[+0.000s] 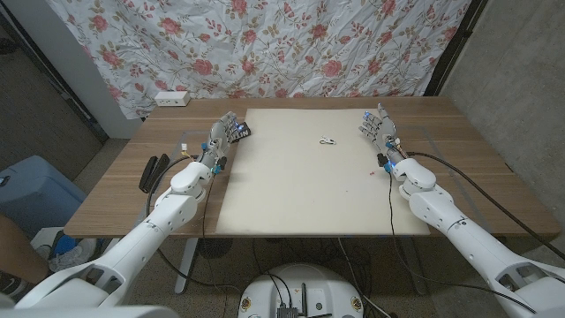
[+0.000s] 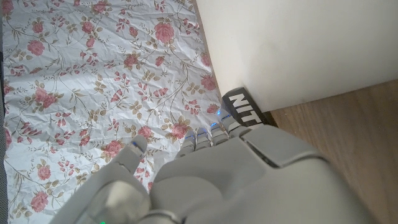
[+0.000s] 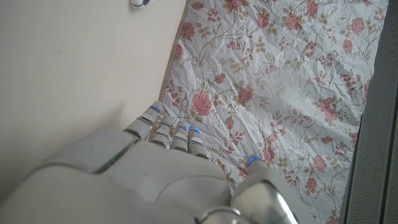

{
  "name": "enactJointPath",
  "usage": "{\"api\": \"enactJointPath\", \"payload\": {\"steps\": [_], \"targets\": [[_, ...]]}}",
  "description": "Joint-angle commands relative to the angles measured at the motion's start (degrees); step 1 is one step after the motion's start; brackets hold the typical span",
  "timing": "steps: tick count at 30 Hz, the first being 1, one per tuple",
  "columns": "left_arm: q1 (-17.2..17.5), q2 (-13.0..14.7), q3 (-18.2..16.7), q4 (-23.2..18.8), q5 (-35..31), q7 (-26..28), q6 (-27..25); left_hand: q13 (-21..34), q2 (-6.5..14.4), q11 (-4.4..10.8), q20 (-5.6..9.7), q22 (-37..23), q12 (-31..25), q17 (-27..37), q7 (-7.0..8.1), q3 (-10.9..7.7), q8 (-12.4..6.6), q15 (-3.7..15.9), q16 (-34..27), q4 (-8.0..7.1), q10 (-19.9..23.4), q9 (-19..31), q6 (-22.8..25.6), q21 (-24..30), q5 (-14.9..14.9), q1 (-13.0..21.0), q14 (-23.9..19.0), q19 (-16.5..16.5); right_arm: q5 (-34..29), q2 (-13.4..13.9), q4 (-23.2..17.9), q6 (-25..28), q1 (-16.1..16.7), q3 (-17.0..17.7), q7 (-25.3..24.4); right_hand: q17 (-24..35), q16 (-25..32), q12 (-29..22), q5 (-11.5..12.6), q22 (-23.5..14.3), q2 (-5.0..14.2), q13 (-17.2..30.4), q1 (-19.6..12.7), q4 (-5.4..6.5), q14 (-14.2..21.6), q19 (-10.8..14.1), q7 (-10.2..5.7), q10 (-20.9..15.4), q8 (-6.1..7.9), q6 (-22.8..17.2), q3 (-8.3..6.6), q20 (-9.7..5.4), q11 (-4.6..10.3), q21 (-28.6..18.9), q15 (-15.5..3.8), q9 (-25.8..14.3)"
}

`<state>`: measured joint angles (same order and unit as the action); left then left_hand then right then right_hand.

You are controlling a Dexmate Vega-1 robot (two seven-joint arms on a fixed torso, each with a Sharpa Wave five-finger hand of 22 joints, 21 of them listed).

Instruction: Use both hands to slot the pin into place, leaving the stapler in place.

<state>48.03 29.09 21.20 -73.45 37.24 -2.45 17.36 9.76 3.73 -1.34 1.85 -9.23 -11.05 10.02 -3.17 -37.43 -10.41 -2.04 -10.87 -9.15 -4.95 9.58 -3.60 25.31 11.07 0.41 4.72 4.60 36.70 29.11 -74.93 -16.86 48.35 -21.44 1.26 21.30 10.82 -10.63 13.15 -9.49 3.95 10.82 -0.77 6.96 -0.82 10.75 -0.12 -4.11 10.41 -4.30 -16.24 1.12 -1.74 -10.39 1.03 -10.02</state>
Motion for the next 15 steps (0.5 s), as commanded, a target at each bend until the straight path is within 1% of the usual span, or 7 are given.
{"api": "enactJointPath", "payload": {"steps": [1, 2, 5, 6, 7, 10, 15], "targets": [[0.4, -0.05, 0.16, 0.08, -0.59, 0.59, 0.52, 0.16, 5.24, 0.12, 1.75, -0.22, -0.41, 0.11, -0.06, -0.43, -0.27, 0.06, -0.39, 0.08, -0.04, 0.23, 0.1, 0.13, 0.34, 0.0, 0.15, -0.14, -0.42, 0.1, -0.01, -1.01, 0.27, -0.26, 0.67, 0.07, 0.32, -0.46, 0.44, -0.18, 0.42, 0.12, -0.14, -0.01, -0.32, 0.51, -0.18, -0.73, 0.37, -0.7, -0.37, 0.06, 0.09, -0.31, -0.01, -0.11], [0.4, -0.05, 0.16, 0.06, -0.6, 0.62, 0.49, 0.16, 5.23, 0.09, 1.75, -0.22, -0.44, 0.1, -0.02, -0.43, -0.26, 0.11, -0.38, 0.09, 0.09, 0.23, 0.11, 0.08, 0.35, 0.0, 0.11, -0.18, -0.42, 0.09, 0.03, -1.06, 0.26, -0.26, 0.71, 0.06, 0.31, -0.46, 0.44, -0.18, 0.42, 0.12, -0.15, -0.02, -0.33, 0.51, -0.19, -0.72, 0.37, -0.71, -0.37, 0.04, 0.09, -0.31, -0.01, -0.11], [1.29, 0.76, 0.34, -2.56, -1.58, 2.24, -0.48, 0.16, 5.21, 0.15, 1.72, -0.22, -0.41, 0.1, -0.06, -0.41, -0.26, 0.14, -0.38, 0.11, 0.16, 0.24, 0.23, -0.06, 0.35, 0.01, -0.06, -0.27, -0.35, 0.01, 1.08, -2.39, 0.05, -0.1, 1.77, -0.03, 0.32, -0.45, 0.47, -0.18, 0.43, 0.11, -0.21, -0.04, -0.31, 0.56, -0.22, -0.7, 0.39, -0.78, -0.39, 0.08, 0.11, -0.34, 0.02, -0.1], [1.31, 0.78, 0.34, -2.62, -1.58, 2.3, -0.56, 0.16, 5.21, 0.15, 1.73, -0.22, -0.41, 0.09, -0.06, -0.41, -0.27, 0.15, -0.36, 0.12, 0.22, 0.24, 0.3, -0.11, 0.35, 0.02, -0.08, -0.31, -0.36, 0.0, 1.12, -2.44, 0.04, -0.1, 1.8, -0.06, 0.32, -0.46, 0.48, -0.18, 0.44, 0.11, -0.24, -0.06, -0.32, 0.63, -0.22, -0.72, 0.39, -0.78, -0.4, 0.05, 0.12, -0.36, -0.03, -0.1], [1.54, 1.02, 0.51, -3.74, -1.77, 2.74, -1.25, 0.15, 5.21, 0.19, 1.77, -0.22, -0.41, 0.09, -0.06, -0.41, -0.27, 0.15, -0.34, 0.13, 0.26, 0.24, 0.32, -0.13, 0.35, 0.02, -0.07, -0.35, -0.36, 0.32, 0.73, -2.83, 0.49, 0.13, 1.83, -0.12, 0.32, -0.46, 0.5, -0.18, 0.45, 0.1, -0.3, -0.09, -0.31, 0.65, -0.31, -0.74, 0.4, -0.82, -0.42, 0.06, 0.14, -0.38, -0.06, -0.1], [1.98, 1.33, 0.72, -5.75, -2.23, 3.89, -2.31, 0.15, 5.21, 0.11, 1.74, -0.22, -0.39, 0.09, -0.12, -0.41, -0.27, 0.12, -0.32, 0.15, 0.31, 0.24, 0.42, -0.23, 0.36, 0.03, -0.1, -0.37, -1.46, 2.2, -1.62, -1.54, 1.46, 0.19, 0.83, -0.26, 0.36, -0.48, 0.54, -0.17, 0.48, 0.09, -0.44, -0.17, -0.17, 0.79, -0.35, -0.79, 0.44, -0.96, -0.48, 0.01, 0.16, -0.43, -0.03, -0.1], [2.45, 1.57, 0.92, -7.57, -2.71, 5.0, -3.2, 0.15, 5.22, 0.12, 1.75, -0.23, -0.32, 0.07, -0.11, -0.43, -0.22, 0.14, -0.26, 0.2, 0.32, 0.24, 0.48, -0.43, 0.37, 0.07, -0.2, -0.5, -1.25, 2.89, -2.6, -1.79, 2.24, 0.7, 0.86, -0.54, 0.35, -0.57, 0.61, -0.16, 0.59, 0.07, -0.76, -0.35, -0.13, 0.84, -0.36, -1.05, 0.52, -1.24, -0.64, -0.06, 0.17, -0.44, -0.24, -0.1]]}}
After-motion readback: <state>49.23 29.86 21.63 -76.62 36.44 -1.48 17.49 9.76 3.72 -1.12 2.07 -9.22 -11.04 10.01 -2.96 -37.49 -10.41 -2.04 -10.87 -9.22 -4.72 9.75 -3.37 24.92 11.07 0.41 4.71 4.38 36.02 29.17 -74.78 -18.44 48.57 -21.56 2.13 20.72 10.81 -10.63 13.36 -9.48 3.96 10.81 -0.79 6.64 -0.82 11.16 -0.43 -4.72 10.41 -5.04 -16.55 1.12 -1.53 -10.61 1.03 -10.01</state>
